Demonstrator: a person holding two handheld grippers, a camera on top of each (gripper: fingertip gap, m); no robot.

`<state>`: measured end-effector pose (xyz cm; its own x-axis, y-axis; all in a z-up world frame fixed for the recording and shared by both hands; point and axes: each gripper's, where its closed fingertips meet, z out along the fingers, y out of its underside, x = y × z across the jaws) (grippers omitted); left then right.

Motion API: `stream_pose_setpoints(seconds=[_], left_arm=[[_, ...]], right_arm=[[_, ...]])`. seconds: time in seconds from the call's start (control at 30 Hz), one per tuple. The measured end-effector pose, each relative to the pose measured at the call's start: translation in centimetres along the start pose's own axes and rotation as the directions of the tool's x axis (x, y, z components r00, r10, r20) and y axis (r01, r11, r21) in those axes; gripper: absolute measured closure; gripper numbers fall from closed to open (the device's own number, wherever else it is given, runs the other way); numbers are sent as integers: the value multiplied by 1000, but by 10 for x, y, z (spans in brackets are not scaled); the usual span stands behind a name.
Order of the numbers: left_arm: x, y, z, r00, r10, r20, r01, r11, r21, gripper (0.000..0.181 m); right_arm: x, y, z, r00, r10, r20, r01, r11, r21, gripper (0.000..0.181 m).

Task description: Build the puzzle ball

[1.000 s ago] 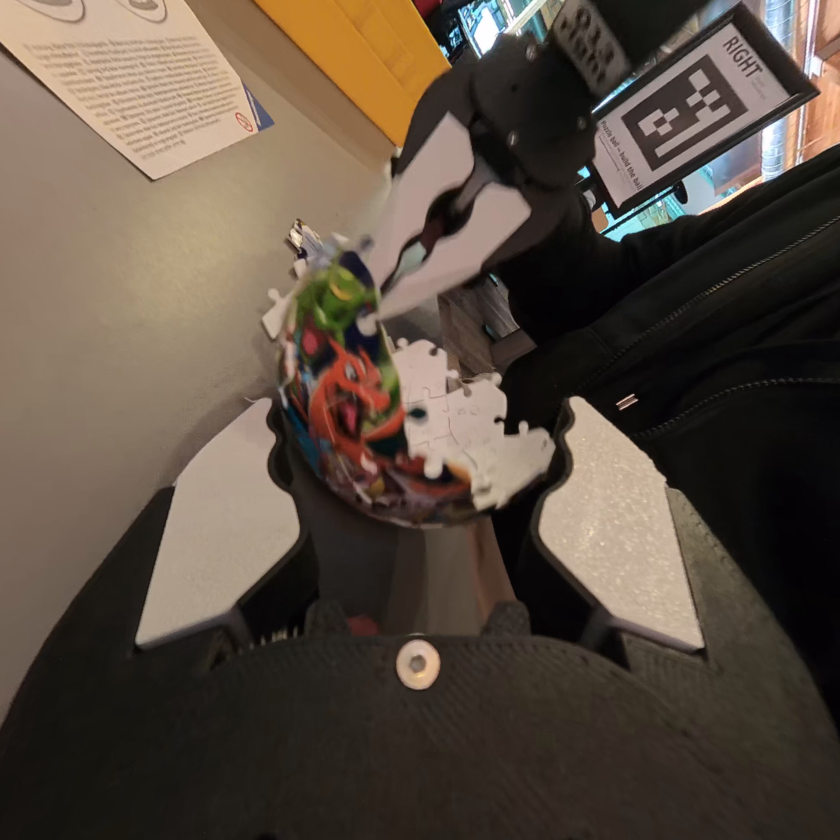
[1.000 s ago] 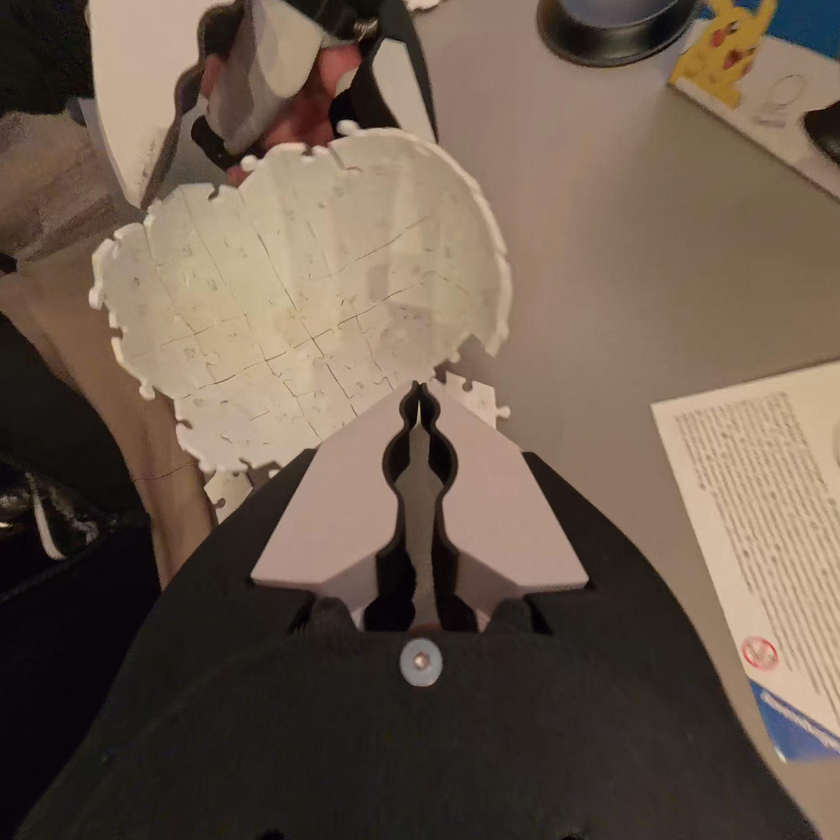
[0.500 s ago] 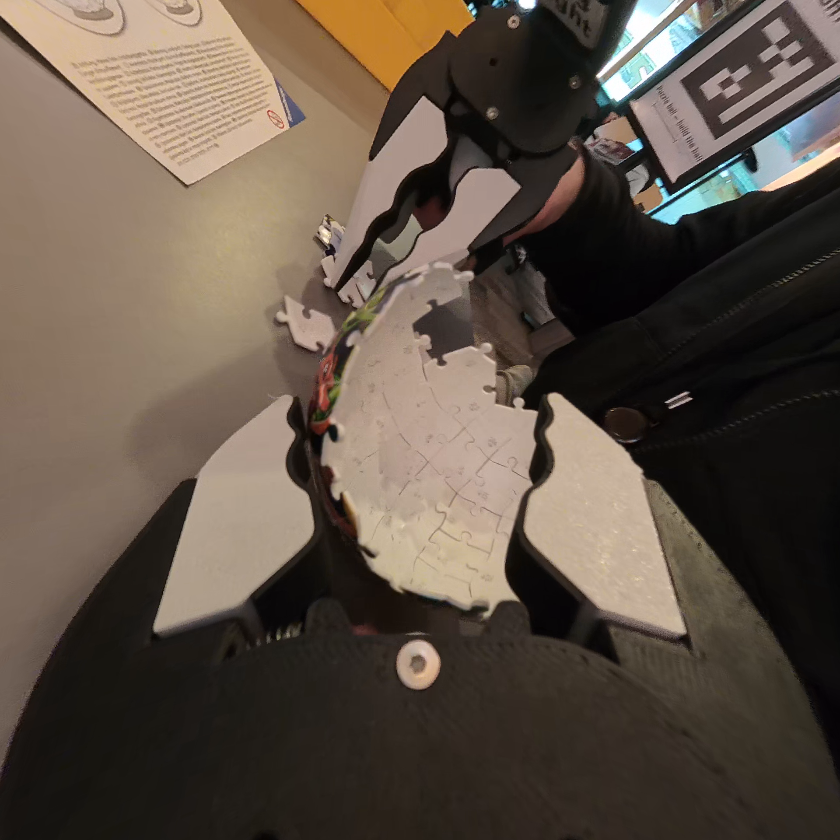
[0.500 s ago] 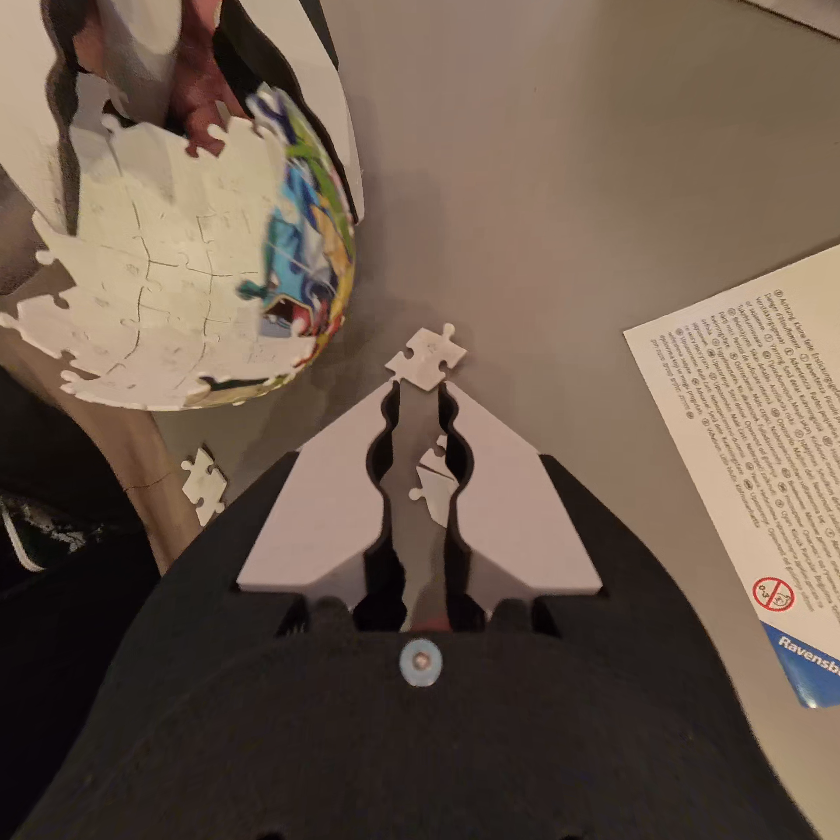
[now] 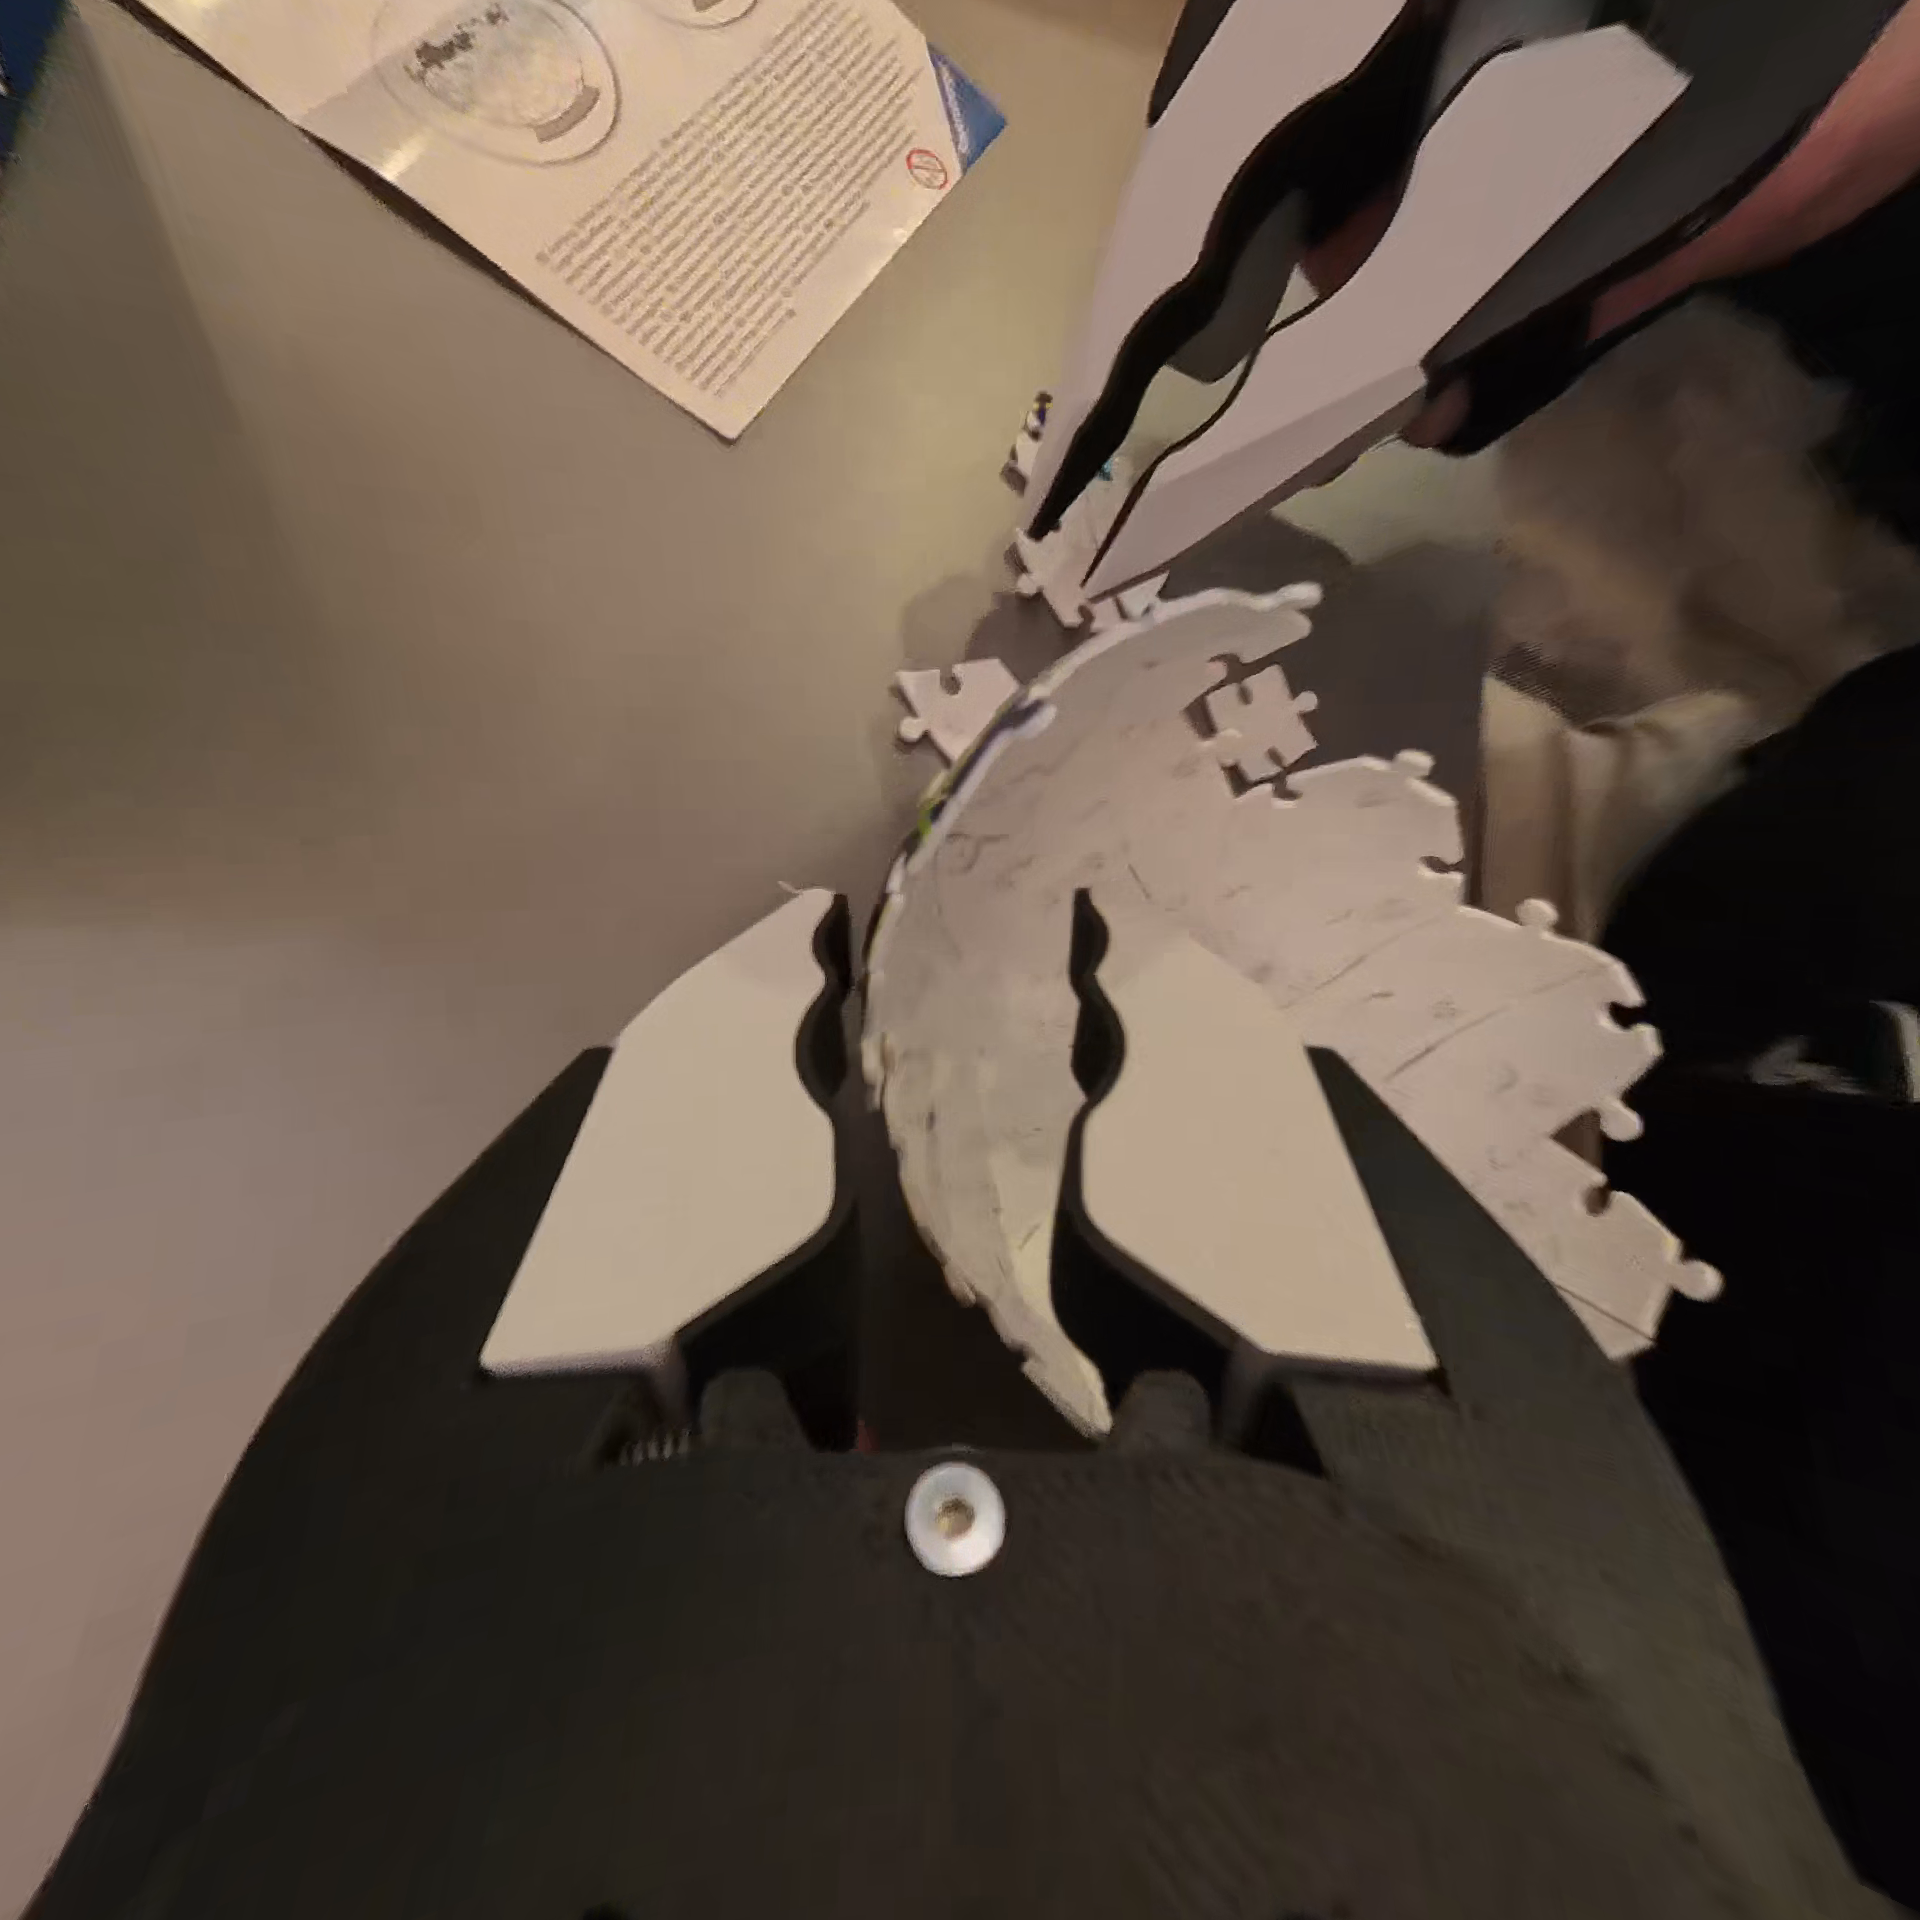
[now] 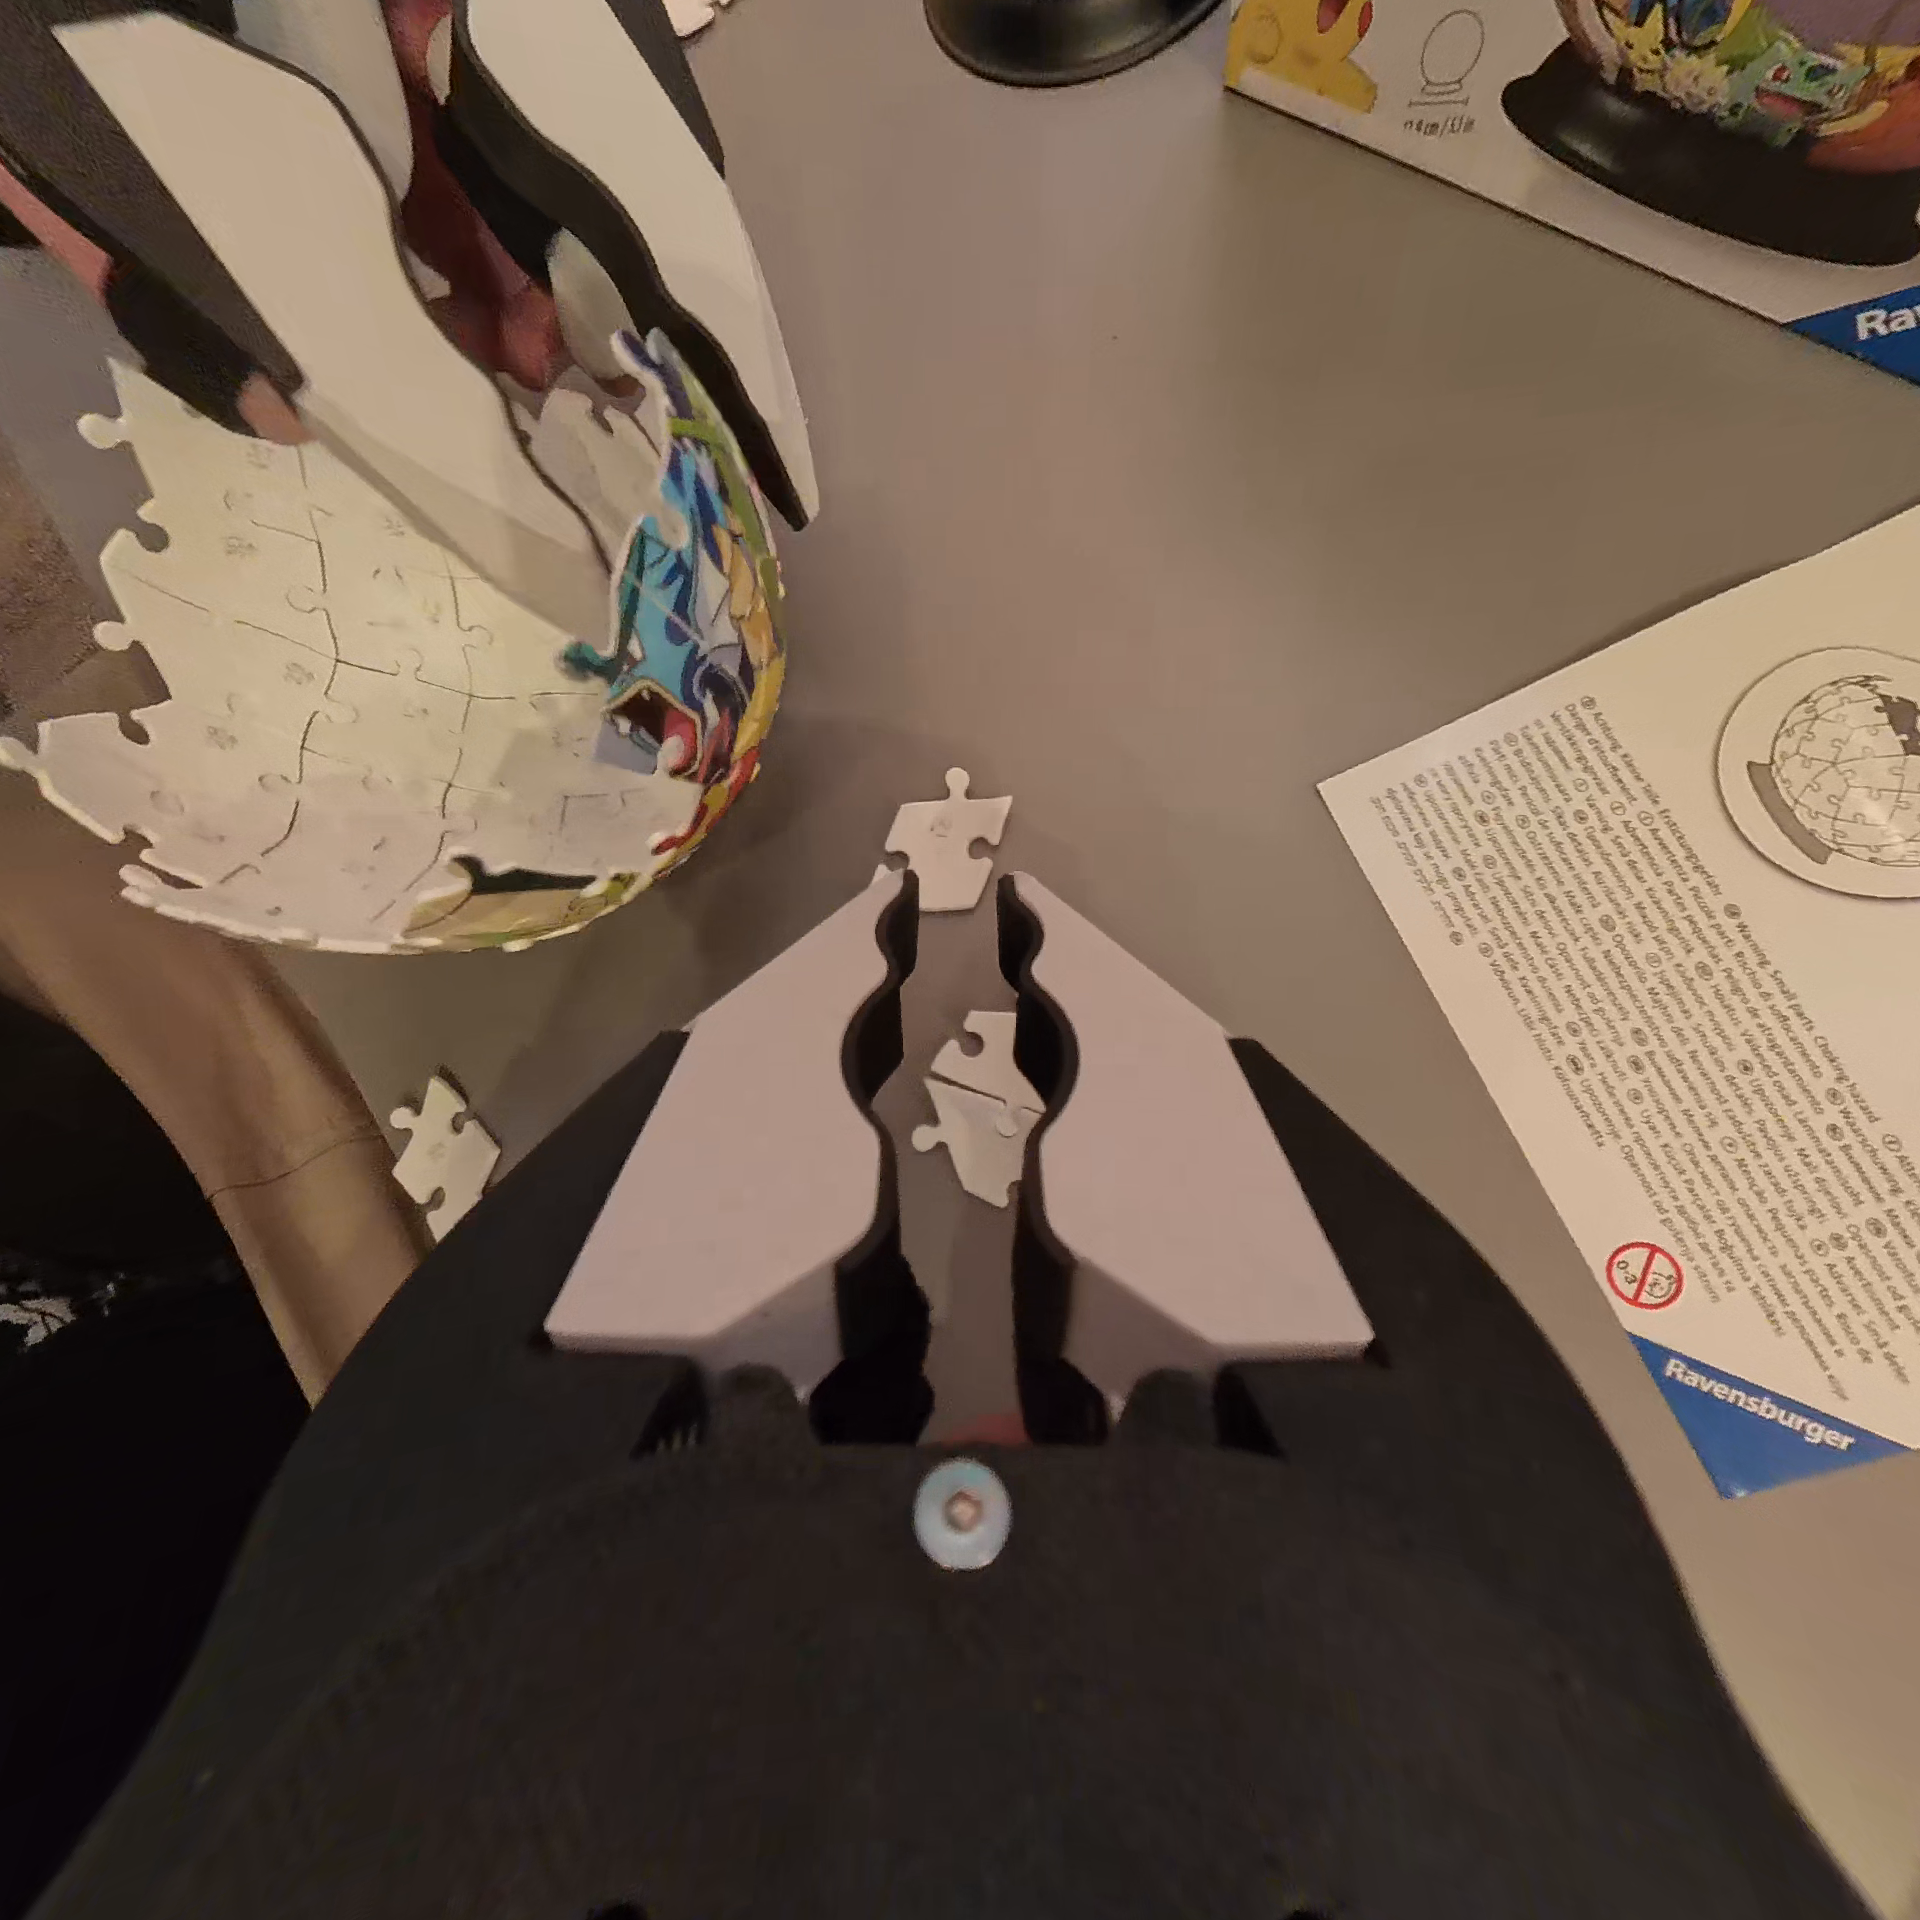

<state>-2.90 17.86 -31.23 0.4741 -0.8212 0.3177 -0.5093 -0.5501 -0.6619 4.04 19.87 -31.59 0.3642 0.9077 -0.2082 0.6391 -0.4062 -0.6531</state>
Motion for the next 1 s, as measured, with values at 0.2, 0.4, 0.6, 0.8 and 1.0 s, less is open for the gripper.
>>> stream_pose_setpoints(seconds=[0.2,0.4,0.6,0.8,1.0], left_arm=[[-6,-1,-2,992,59,110,-54,997,-46,173],[-10,-5,-10,984,65,164,-55,997,-60,177],[-20,2,-25,965,76,252,-39,988,-148,177],[-29,6,-38,945,91,315,-17,973,-229,177],[-31,6,-41,936,111,334,-23,967,-256,177]], right_arm=[[4,3,0,998,-30,-54,30,1000,-6,168],[7,-3,-2,997,-43,-69,44,999,14,166],[3,4,15,993,-113,-27,111,990,-82,155],[4,10,34,981,-189,-35,179,962,-205,149],[2,10,37,975,-206,-79,185,958,-222,163]])
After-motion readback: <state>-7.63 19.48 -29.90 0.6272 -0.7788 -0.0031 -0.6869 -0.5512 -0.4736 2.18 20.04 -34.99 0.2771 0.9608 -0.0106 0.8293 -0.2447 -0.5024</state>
